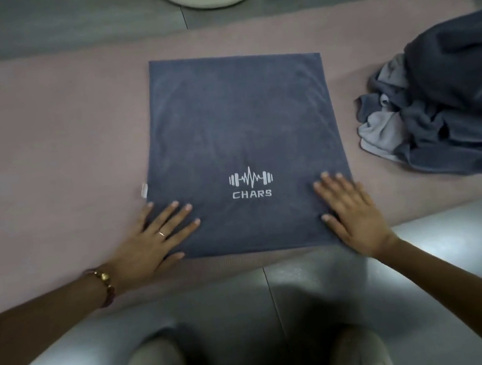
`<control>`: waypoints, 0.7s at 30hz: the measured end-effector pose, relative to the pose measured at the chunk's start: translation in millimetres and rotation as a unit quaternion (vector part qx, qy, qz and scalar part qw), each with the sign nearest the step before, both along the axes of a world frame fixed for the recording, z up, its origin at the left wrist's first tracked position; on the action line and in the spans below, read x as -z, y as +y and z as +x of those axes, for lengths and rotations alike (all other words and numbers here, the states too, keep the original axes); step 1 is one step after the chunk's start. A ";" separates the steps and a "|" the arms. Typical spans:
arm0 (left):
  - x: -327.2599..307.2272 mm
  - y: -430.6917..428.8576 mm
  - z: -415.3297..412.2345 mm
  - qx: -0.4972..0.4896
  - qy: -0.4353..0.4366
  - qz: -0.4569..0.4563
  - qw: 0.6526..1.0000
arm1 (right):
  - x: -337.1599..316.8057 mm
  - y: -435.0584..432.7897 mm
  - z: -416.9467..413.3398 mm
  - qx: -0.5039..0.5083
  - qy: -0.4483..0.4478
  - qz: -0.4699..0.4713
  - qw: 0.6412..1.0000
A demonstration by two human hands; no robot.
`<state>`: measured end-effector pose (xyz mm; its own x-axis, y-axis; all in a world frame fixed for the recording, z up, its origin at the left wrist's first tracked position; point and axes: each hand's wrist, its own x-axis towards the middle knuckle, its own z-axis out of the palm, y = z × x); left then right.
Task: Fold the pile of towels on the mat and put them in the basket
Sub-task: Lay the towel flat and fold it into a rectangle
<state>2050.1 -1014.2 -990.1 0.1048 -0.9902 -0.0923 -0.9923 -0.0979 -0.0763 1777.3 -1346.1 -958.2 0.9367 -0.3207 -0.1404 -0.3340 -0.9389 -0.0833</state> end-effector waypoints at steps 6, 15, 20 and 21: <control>-4.3 19.3 18.4 0.113 -0.005 -0.002 0.994 | 2.9 -2.0 -40.8 -0.125 0.050 -0.014 0.991; -13.3 11.0 27.9 0.142 0.003 0.008 0.990 | -1.1 -21.5 -54.7 -0.111 0.003 0.009 0.994; -21.9 9.9 39.9 0.139 0.106 0.027 0.984 | -2.8 -21.0 -57.9 -0.129 -0.037 0.029 0.990; -23.7 9.3 40.4 0.135 0.115 0.032 0.984 | -4.9 -21.8 -58.4 -0.126 -0.039 0.037 0.991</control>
